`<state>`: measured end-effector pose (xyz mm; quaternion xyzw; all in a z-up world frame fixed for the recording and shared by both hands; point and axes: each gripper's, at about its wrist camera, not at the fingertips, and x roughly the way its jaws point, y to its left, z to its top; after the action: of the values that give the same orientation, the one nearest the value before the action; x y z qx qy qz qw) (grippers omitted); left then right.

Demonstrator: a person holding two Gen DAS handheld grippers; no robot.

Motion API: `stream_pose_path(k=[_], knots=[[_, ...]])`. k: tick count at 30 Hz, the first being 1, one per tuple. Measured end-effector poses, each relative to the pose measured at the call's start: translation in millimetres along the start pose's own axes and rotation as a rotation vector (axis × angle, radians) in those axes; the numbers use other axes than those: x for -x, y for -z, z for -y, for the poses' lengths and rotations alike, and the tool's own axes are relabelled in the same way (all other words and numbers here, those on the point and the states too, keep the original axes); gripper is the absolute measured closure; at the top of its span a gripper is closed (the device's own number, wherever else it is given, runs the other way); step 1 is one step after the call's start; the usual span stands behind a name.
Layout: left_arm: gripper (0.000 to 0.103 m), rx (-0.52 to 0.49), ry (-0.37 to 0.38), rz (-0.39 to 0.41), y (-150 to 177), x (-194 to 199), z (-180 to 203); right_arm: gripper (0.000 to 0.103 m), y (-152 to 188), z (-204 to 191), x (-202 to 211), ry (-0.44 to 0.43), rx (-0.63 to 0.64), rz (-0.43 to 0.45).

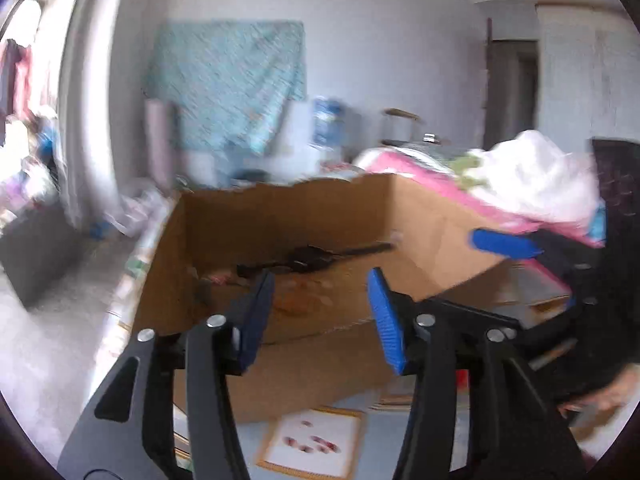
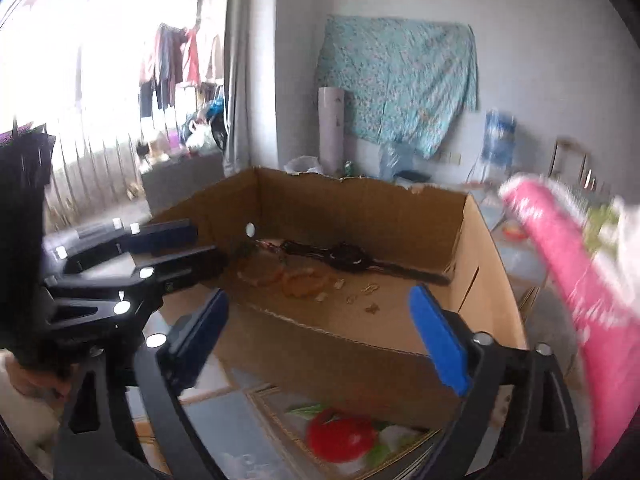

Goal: Organize jewelry

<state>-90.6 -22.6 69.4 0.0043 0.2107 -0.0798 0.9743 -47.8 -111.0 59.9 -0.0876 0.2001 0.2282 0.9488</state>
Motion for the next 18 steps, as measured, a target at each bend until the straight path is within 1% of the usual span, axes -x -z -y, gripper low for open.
stream_pose_path(k=[1, 3, 5, 6, 7, 16, 18], knots=[[0.046, 0.000, -0.004, 0.024, 2.9, -0.3, -1.4, 0.006, 2.6, 0.3, 0.4, 0.013, 0.005, 0.020], [0.043, -0.012, -0.019, 0.056, 5.0, -1.4, -1.6, 0.006, 7.2, 0.7, 1.0, 0.028, 0.018, 0.066], [0.038, -0.012, -0.038, 0.078, 6.2, -3.0, -3.0, 0.006, 13.9, -2.1, 2.6, 0.046, 0.050, 0.120], [0.035, -0.006, -0.041, 0.090, 7.5, -4.2, -5.3, 0.006, 13.5, -2.8, 2.4, 0.051, 0.055, 0.118], [0.035, -0.015, -0.041, 0.104, 8.2, -4.2, -5.4, 0.006, 12.7, -2.3, 2.7, 0.048, 0.053, 0.118], [0.033, -0.020, -0.046, 0.125, 8.6, -4.7, -5.8, 0.006, 11.2, 0.4, 1.9, 0.024, 0.047, 0.127], [0.025, -0.005, -0.058, 0.126, 7.7, -4.5, -10.0, 0.006, 12.7, 4.7, 7.5, 0.009, 0.008, 0.148]])
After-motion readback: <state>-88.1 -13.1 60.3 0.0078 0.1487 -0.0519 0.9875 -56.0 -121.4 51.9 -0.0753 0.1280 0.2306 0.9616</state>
